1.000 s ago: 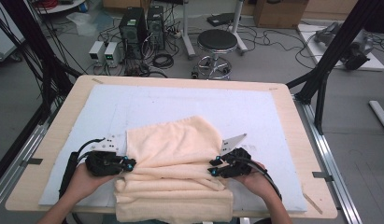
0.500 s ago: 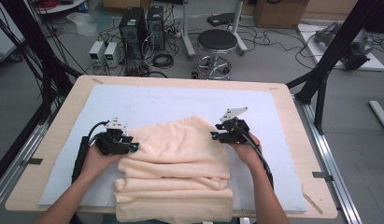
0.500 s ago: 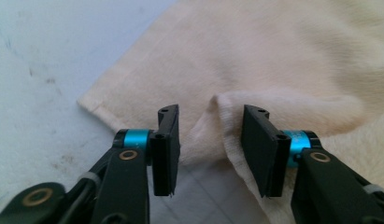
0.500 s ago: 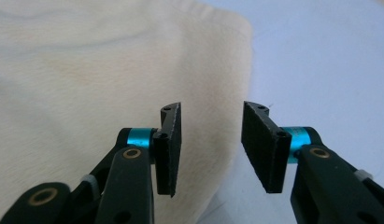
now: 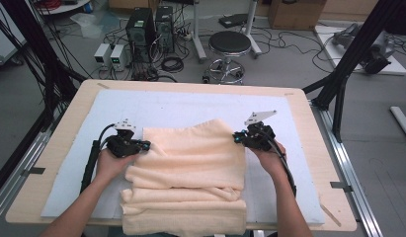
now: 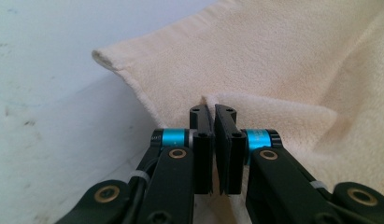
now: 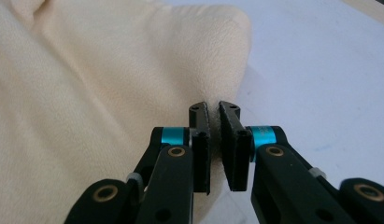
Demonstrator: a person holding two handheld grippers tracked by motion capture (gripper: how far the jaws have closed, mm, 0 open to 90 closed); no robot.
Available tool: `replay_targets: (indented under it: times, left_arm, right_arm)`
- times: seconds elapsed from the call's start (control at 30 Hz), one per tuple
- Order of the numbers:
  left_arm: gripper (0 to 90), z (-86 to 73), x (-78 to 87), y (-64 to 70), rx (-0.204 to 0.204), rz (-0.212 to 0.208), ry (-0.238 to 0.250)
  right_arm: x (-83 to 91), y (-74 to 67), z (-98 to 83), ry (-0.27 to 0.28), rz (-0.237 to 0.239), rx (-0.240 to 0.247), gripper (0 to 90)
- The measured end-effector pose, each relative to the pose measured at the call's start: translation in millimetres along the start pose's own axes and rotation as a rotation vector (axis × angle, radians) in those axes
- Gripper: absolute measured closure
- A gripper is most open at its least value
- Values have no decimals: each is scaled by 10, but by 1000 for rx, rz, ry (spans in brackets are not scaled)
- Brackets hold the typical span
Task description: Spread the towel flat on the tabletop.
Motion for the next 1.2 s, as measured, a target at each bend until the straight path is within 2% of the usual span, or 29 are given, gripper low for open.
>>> replay_targets:
  times: [0.07, 0.1, 0.13, 0.17, 0.2, 0.23, 0.3, 0.33, 0.43, 0.5, 0.53, 0.57, 0.6, 0.67, 0.73, 0.77, 0.8, 0.83, 0.87, 0.93, 0.97, 1.0, 1.03, 1.07, 1.1, 1.13, 1.2]
  left_arm:
    - [852, 10, -24, 7, -2, -4, -16]
    - [850, 2, -34, -1, 3, -9, -23]
    - [837, -7, -35, -11, 7, -16, -31]
    - [807, -19, -22, -25, 17, -13, -39]
    - [726, -21, -4, -34, 22, -7, -38]
    - [685, -16, 33, -40, 20, -13, -20]
    - [598, 11, 84, -15, 9, -4, 23]
    - [579, 26, 94, 0, 4, -9, 31]
    - [577, 63, 39, 37, -14, -17, 4]
    - [602, 63, -42, 50, -21, -33, -29]
    - [660, 58, -71, 58, -17, -41, -41]
    - [704, 54, -97, 65, -29, -43, -51]
    - [751, 59, -105, 69, -35, -37, -50]
    - [794, 74, -98, 61, -19, -44, -25]
    - [787, 79, -101, 54, -8, -38, -15]
    - [771, 75, -104, 49, -8, -34, -23]
    - [751, 69, -111, 49, -3, -38, -25]
    - [739, 62, -108, 46, -8, -40, -35]
    - [732, 57, -103, 43, -12, -41, -43]
    - [700, 48, -100, 43, -7, -49, -48]
    - [676, 44, -107, 48, -2, -53, -59]
    - [642, 38, -115, 46, -9, -49, -80]
    - [634, 31, -121, 54, -12, -49, -91]
    - [632, 28, -123, 55, -23, -44, -96]
    - [632, 27, -121, 62, -20, -46, -98]
    - [633, 25, -118, 65, -23, -49, -104]
    - [657, 26, -109, 68, -34, -34, -107]
  right_arm:
    - [-5, -36, -55, -56, -6, 14, 824]
    - [-35, -54, -73, -79, 23, 24, 797]
    - [-74, -90, -92, -105, 73, 50, 741]
    - [-88, -124, -97, -126, 72, 63, 709]
    - [-79, -161, -86, -130, 40, 88, 656]
    - [-60, -169, -72, -112, 36, 87, 640]
    - [-16, -140, -24, -40, 21, 71, 614]
    - [-25, -116, -13, -27, 10, 66, 598]
    - [-142, -43, -20, -55, -7, 26, 563]
    - [-238, -8, -37, -79, 20, -10, 619]
    - [-282, 3, -46, -106, 37, -16, 727]
    - [-302, 8, -50, -121, 30, -12, 762]
    - [-296, 15, -49, -132, 7, -11, 785]
    - [-190, 44, -21, -88, -63, -39, 813]
    - [-29, 52, 24, -32, -177, -61, 807]
    - [41, 45, 40, -5, -212, -57, 786]
    - [90, 26, 49, 27, -216, -53, 722]
    - [101, 5, 53, 50, -182, -40, 689]
    - [82, -29, 49, 42, -117, -28, 658]
    - [-4, -72, 33, -5, -62, 3, 615]
    - [-58, -82, 20, -24, -4, 5, 616]
    - [-120, -86, 5, -60, 12, 3, 616]
    - [-176, -86, -10, -94, 3, 5, 618]
    - [-226, -89, -24, -116, 28, -7, 618]
    - [-269, -86, -33, -130, 41, -8, 616]
    - [-292, -92, -35, -142, 32, -4, 611]
    - [-294, -84, -32, -134, 23, -13, 607]
Point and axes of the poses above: each handheld gripper's, and its own axes: x roughly backward along the jaws, z roughly out of its top, y roughly to its right, the point moved 3 cm from there along -x, roughly forward along the jaws, and after that the axes turned 12 degrees about -y, right-handed, at the moved point
